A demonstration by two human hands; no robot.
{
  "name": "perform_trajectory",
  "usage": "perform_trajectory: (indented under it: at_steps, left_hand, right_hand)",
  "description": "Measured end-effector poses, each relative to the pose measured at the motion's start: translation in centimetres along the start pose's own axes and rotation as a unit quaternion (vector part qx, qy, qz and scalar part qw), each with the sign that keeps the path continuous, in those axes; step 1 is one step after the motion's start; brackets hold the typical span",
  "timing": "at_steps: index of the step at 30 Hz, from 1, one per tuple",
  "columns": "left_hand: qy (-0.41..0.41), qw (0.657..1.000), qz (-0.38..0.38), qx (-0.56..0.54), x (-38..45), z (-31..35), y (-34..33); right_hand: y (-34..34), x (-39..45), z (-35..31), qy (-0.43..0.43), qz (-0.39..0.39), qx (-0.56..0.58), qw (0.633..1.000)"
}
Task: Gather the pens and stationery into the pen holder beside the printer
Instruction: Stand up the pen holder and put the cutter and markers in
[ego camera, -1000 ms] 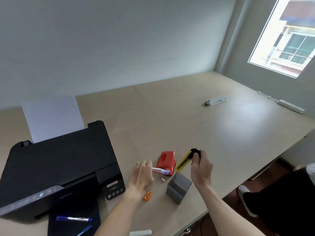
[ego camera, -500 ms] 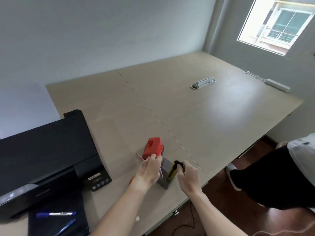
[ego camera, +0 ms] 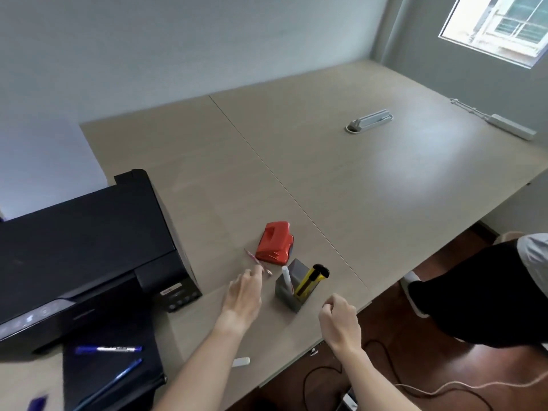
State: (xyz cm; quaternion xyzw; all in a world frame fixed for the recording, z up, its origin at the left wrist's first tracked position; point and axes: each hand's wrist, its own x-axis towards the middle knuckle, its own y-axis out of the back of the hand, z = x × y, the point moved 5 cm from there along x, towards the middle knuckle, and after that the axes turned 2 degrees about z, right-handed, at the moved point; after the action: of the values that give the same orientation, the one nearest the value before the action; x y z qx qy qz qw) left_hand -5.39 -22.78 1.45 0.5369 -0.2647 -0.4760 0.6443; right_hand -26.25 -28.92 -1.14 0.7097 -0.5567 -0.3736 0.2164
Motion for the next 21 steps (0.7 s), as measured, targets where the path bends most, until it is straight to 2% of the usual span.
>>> perform_trajectory:
  at_steps: [3, 5, 10, 17, 21]
  left_hand:
    - [0.032, 0.998, -0.006, 0.047, -0.7, -2.1, -1.2]
    - [0.041, 0.998, -0.005, 0.041, -0.8, -3.2, -2.1]
    - [0.044, 0.999, -0.020, 0.023, -0.5, -4.3, -4.0]
    - [0.043, 0.998, -0.036, 0.019, 0.3, -5.8, -4.6]
    - [0.034, 0.998, -0.043, 0.001, 0.7, -6.7, -4.9]
  right_hand:
    - [-2.5, -2.0, 2.2, -0.017, -0.065, -0.046, 0.997]
    - [-4.4, -3.3, 2.8, 0.010, -0.098, -0.075, 0.992]
    - [-9.9, -7.6, 0.3, 0.190, -0.163, -0.095, 0.964]
    - [-15.4, -10.0, -2.3, 0.303, -0.194, -0.164, 0.919]
    - [-16.1, -9.7, -2.3, 0.318, -0.178, -0.166, 0.916]
